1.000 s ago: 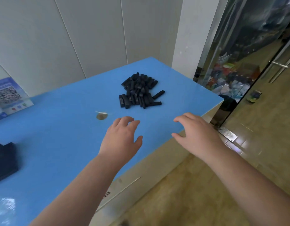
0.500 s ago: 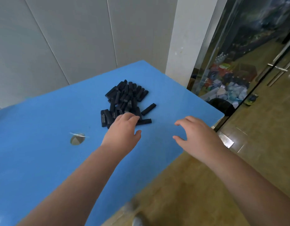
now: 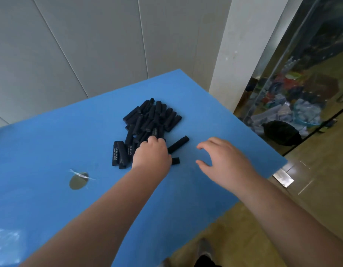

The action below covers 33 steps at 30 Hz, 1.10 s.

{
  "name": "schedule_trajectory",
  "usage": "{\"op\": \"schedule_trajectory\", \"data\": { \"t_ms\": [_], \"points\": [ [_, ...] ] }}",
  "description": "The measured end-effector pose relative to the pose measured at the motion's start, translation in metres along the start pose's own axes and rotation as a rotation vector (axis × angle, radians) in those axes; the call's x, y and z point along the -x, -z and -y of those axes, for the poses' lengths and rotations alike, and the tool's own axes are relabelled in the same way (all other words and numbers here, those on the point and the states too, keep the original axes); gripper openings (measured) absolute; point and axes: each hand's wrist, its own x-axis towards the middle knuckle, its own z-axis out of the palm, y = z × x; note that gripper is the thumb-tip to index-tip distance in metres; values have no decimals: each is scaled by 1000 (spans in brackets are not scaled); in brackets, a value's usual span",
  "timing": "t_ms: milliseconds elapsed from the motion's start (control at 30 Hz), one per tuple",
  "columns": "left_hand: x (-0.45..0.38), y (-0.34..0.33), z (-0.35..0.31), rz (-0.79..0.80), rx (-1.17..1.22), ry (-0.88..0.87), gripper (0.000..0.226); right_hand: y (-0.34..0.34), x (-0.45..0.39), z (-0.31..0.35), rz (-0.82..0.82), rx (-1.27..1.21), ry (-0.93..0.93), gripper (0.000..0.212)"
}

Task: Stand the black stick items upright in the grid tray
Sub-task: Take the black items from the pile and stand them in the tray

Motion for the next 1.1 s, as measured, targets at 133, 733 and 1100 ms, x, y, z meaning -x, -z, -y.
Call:
{"op": "schedule_trajectory", "data": {
  "t_ms": [133, 733, 1100],
  "points": [
    [-9, 3, -9, 50, 2, 111, 21, -4, -25, -10, 37, -44, 85, 37],
    [5, 10, -41, -27, 1144, 438, 18, -35, -104, -33, 216, -39, 421, 28],
    [18, 8, -42, -205, 1313, 478, 22, -36, -103, -44, 155, -78, 384, 30]
  ]
}}
